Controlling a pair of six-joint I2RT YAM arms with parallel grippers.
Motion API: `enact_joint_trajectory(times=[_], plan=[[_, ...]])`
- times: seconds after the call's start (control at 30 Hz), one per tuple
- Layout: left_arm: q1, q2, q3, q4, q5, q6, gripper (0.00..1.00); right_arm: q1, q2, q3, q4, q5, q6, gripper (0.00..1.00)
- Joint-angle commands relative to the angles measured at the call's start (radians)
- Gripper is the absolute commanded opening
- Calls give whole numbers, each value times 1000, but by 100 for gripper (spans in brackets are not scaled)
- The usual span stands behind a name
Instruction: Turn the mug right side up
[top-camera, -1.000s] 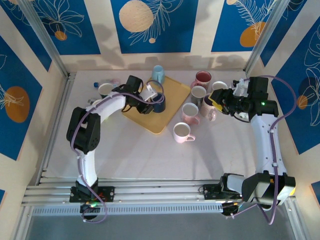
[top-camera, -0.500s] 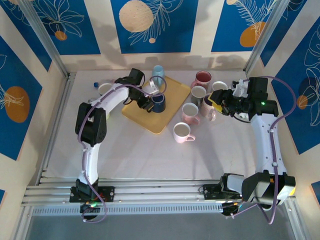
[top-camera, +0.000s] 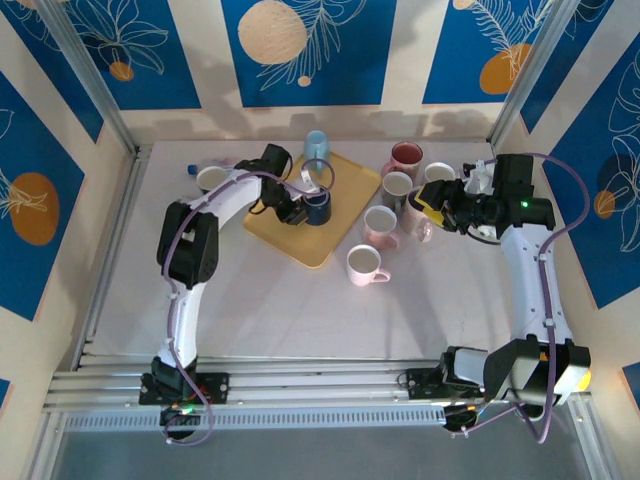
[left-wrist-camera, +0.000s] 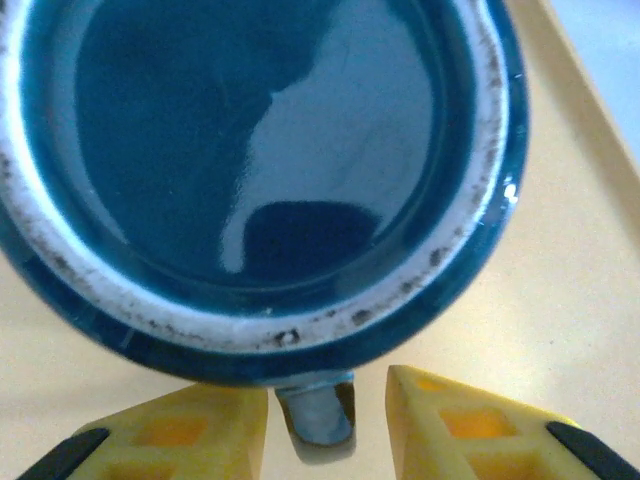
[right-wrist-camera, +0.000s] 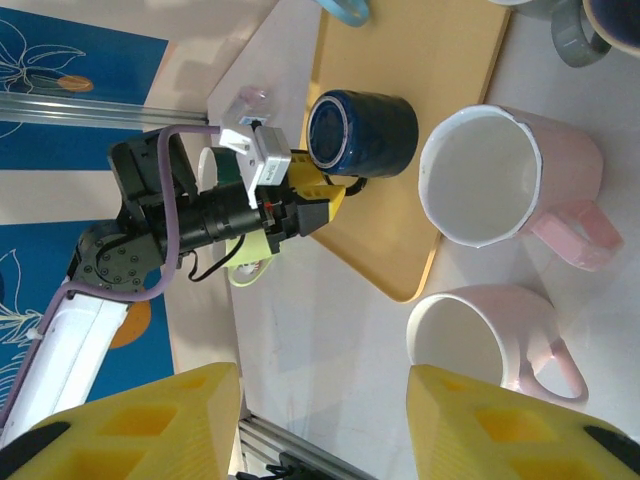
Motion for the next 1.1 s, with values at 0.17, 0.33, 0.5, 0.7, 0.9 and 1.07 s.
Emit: enact_joint_trajectory(times=[0.17,0.33,0.5,0.7,0.9,1.07], plan=[[-4,32,34,35,24,-11,29,-3,-6,17,-16,-24,-12,47],[-18,40,42,44,28,-9,25,-7,-5,8,-8,-30,-9,47],[-23,48,47,42,36,-9,17,-12,-7,9,-7,-32,-9,47],[-24,16,40,35,46,-29,3,-23,-15,0,-13,-34,-15,47],[-23,-86,-32,66,68,-119,0,-26,-37,-26,-3,-40,-9,47],[-26,-188,-86,80,96,-253,0,-26,-50,-49,7,-61,-3,47]])
